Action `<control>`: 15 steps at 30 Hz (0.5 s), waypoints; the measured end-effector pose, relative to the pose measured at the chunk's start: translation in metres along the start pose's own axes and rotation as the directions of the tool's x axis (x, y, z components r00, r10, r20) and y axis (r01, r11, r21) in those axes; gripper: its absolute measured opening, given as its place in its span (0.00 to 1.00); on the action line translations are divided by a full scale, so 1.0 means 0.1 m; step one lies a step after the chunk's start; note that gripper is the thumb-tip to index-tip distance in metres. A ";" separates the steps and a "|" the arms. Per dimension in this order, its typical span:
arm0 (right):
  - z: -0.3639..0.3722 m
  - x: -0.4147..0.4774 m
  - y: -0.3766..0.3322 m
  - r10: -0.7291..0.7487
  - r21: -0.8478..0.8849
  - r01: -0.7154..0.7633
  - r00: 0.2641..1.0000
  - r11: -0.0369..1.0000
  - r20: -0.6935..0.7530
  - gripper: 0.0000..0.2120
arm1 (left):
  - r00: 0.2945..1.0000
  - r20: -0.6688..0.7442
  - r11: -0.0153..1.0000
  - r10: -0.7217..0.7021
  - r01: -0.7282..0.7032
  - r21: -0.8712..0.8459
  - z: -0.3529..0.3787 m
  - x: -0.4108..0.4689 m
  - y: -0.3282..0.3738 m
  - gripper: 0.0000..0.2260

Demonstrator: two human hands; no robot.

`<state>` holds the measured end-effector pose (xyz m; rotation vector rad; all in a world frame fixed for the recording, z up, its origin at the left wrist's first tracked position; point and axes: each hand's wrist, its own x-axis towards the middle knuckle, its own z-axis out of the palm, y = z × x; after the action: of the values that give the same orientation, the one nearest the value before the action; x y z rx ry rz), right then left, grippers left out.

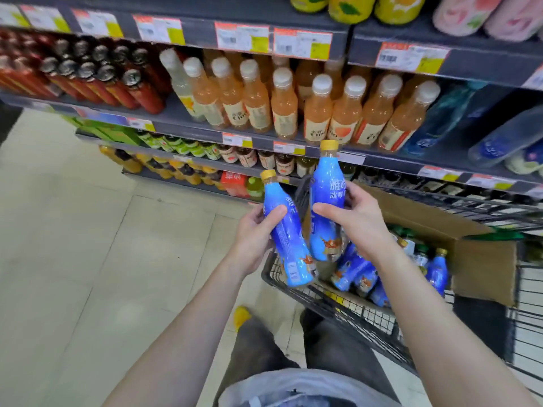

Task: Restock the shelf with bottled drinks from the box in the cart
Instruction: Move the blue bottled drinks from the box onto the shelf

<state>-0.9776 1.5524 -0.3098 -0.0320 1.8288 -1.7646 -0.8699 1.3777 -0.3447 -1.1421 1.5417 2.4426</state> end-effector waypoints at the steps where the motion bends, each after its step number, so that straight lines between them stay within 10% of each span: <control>1: 0.15 -0.04 -0.02 -0.009 -0.006 0.009 1.000 1.000 0.001 0.24 | 1.000 -0.006 1.000 -0.011 0.011 -0.028 -0.12 -0.05 0.04 0.22; 8: 1.46 -0.41 -0.07 -0.079 -0.124 0.085 0.996 0.989 0.049 0.25 | 0.997 0.064 0.996 0.037 -0.031 -0.088 -1.26 -0.51 0.38 0.35; 15: 2.91 -0.78 -0.06 -0.197 -0.205 0.209 0.977 0.956 0.075 0.22 | 0.984 0.035 0.984 0.177 -0.177 -0.009 -2.59 -1.14 0.83 0.25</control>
<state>-0.7926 1.3203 -0.2580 -0.3606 2.0265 -1.6755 -0.6735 1.1687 -0.2747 -0.9959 1.6950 2.5637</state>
